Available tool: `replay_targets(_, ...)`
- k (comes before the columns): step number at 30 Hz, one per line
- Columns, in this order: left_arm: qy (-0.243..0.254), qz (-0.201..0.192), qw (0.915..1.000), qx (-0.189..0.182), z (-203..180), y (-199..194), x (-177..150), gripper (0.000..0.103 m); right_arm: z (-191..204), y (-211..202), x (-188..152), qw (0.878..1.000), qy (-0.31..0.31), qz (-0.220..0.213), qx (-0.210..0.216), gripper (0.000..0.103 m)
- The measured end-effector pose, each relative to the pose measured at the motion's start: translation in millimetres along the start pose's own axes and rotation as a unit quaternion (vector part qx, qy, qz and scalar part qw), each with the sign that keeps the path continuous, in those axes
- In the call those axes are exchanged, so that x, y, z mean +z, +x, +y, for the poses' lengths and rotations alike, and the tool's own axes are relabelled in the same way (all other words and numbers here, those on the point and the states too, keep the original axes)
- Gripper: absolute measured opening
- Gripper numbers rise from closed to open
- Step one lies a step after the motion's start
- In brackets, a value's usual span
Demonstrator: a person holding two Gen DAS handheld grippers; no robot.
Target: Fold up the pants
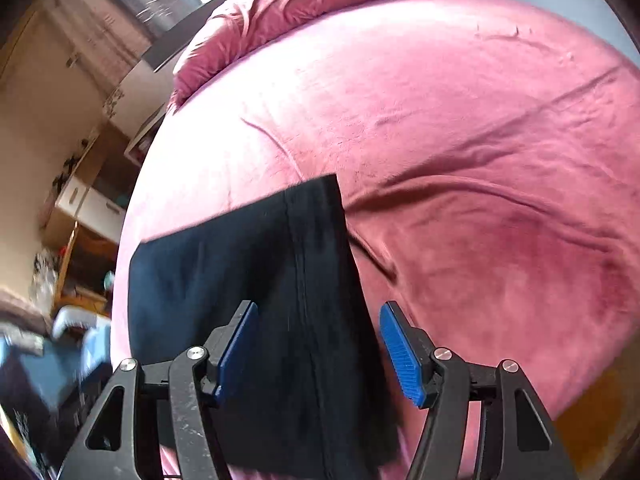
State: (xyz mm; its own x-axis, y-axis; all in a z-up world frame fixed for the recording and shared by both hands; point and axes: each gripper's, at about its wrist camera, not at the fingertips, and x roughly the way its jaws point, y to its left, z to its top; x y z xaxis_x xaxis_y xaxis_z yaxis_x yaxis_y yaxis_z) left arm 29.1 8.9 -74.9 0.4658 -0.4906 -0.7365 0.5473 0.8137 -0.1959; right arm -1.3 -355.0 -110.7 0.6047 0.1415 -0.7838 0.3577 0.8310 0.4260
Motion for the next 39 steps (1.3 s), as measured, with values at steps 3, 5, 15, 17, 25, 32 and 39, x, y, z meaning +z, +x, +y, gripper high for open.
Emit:
replay_targets(3,0.003,0.001,1.0,0.005,2,3,2,0.033,-2,14,12,1.0,0.02,0.004,0.012,0.064)
replay_targets(5,0.003,0.001,1.0,0.009,4,6,5,0.033,-1,23,16,1.0,0.022,0.007,0.006,0.064)
replay_targets(15,0.009,0.005,0.9995,0.028,16,18,22,0.035,7,45,20,1.0,-0.013,0.018,0.009,0.043)
replay_targets(17,0.01,0.008,0.9993,0.034,20,22,26,0.035,11,47,21,1.0,-0.019,0.019,0.01,0.038)
replay_targets(25,0.008,0.009,0.9983,0.057,32,33,41,0.035,18,49,25,0.999,-0.047,0.01,0.008,0.022)
replay_targets(32,0.006,-0.008,0.998,0.063,41,38,61,0.035,22,47,32,0.998,-0.063,-0.004,0.004,0.017)
replay_targets(39,-0.149,0.023,0.9883,0.017,102,61,80,0.042,19,47,30,0.998,-0.067,-0.017,0.008,0.016)
